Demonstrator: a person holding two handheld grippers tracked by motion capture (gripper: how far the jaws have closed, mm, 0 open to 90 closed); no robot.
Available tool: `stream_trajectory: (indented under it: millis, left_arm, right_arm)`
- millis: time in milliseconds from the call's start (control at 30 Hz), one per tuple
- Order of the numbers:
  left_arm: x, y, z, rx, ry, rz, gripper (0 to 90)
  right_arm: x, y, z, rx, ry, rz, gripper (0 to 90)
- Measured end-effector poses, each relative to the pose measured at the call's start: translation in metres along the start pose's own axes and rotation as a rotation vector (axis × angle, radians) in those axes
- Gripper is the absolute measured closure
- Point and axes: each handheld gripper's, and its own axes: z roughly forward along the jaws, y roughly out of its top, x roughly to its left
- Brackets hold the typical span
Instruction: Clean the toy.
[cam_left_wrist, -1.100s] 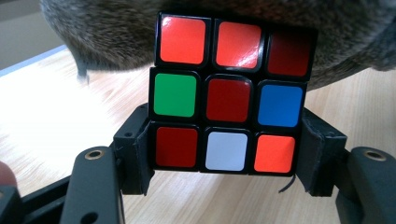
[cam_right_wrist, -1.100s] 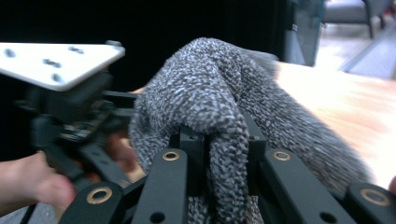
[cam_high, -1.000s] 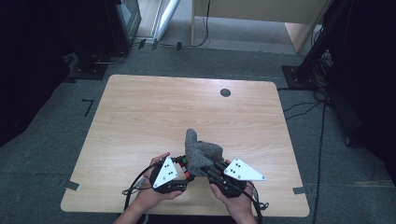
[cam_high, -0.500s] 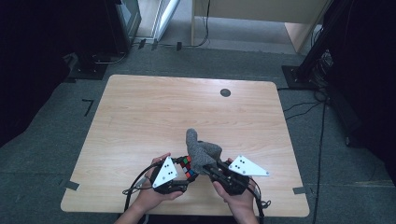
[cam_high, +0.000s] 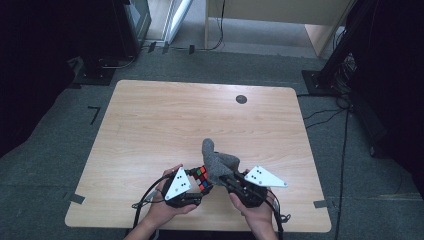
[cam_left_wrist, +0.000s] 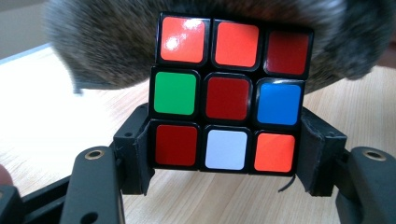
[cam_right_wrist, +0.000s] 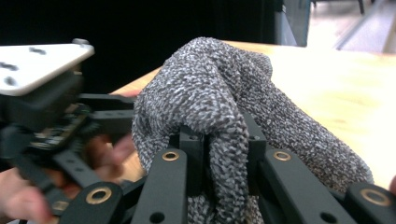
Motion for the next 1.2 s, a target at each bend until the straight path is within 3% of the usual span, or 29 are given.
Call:
stream_trajectory:
  millis: [100, 200, 333, 467, 567, 600, 700, 867, 967, 1100, 1200]
  left_arm:
    - [-0.001, 0.001, -0.001, -0.013, -0.005, -0.001, 33.8]
    - [-0.002, 0.003, -0.003, -0.017, -0.007, 0.013, 33.8]
    - [0.003, 0.004, -0.003, -0.025, -0.004, -0.019, 33.8]
    - [0.004, 0.003, -0.003, -0.025, -0.015, -0.046, 33.8]
    - [-0.002, 0.004, 0.0, -0.014, -0.009, -0.022, 33.8]
    - [-0.006, 0.004, 0.002, -0.004, -0.002, 0.003, 33.8]
    - [-0.011, 0.006, 0.003, 0.0, -0.005, 0.02, 33.8]
    - [0.0, 0.007, -0.001, -0.013, 0.008, -0.037, 33.8]
    - [0.003, 0.006, -0.001, -0.006, 0.008, -0.061, 33.8]
    - [-0.007, 0.006, 0.004, 0.016, -0.002, -0.015, 33.9]
    - [-0.01, 0.008, 0.005, 0.01, -0.014, 0.002, 33.8]
  right_arm:
    - [0.004, 0.003, -0.002, -0.018, 0.005, -0.04, 77.8]
    - [-0.004, 0.002, -0.002, -0.013, -0.021, -0.001, 77.9]
    - [-0.014, -0.003, -0.003, 0.007, -0.072, 0.034, 78.0]
    - [-0.007, 0.0, -0.003, 0.002, -0.051, 0.027, 77.9]
    - [0.003, 0.005, -0.003, -0.008, -0.022, 0.014, 77.9]
    - [0.005, 0.006, -0.003, -0.006, -0.023, 0.002, 77.9]
    - [0.004, 0.006, -0.002, -0.001, -0.064, -0.032, 78.2]
    - [-0.013, -0.003, -0.003, 0.031, -0.131, 0.029, 78.6]
    - [-0.008, -0.002, -0.003, 0.024, -0.11, 0.028, 78.5]
    - [0.006, 0.005, -0.002, -0.001, -0.059, -0.013, 78.2]
    - [0.007, 0.007, -0.002, -0.005, -0.075, -0.03, 78.2]
